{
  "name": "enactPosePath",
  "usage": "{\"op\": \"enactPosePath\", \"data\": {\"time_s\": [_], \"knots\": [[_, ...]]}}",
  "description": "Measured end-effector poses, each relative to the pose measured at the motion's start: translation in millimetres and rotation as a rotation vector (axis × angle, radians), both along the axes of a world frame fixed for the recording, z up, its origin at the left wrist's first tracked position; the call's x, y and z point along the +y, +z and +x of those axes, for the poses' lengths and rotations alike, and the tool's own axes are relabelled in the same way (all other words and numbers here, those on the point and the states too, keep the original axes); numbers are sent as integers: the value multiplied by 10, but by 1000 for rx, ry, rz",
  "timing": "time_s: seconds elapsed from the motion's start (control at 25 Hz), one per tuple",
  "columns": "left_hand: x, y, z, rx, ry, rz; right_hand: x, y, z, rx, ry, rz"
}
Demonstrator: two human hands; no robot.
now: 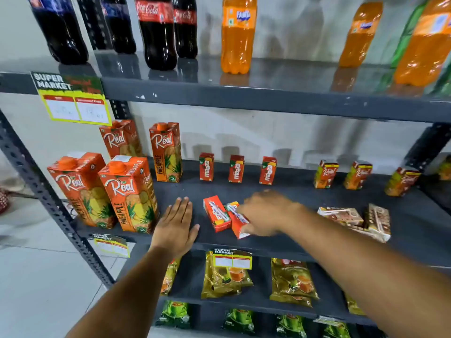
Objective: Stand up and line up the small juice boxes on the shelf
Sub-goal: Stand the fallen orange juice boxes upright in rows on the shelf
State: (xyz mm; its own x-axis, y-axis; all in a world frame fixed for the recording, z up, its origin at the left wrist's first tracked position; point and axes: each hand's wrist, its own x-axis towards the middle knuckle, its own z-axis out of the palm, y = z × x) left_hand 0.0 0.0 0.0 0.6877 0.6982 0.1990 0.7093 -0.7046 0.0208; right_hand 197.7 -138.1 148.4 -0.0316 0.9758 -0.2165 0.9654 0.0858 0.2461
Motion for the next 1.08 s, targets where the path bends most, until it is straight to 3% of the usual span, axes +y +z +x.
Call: {"op": "enactPosePath", "data": {"time_s": [0.16,0.32,0.6,0.88,1.0,1.08], "knots": [[139,-157,-22,24,71,-108,517,-386,-312,154,-310,31],[219,-215,-42,51,23,-143,759,-648,-374,155,-541,122],[272,-202,-55,64,-10,-120,871,-889,-377,132,-492,163],[298,-270,-111,15,-15,-84,966,-716,-231,364,-525,130],[282,-252,-98,23,-5,-85,1057,-558,-133,396,-329,177],[271,-240,-98,33,7,-89,1142,-485,-77,220,-5,236]]}}
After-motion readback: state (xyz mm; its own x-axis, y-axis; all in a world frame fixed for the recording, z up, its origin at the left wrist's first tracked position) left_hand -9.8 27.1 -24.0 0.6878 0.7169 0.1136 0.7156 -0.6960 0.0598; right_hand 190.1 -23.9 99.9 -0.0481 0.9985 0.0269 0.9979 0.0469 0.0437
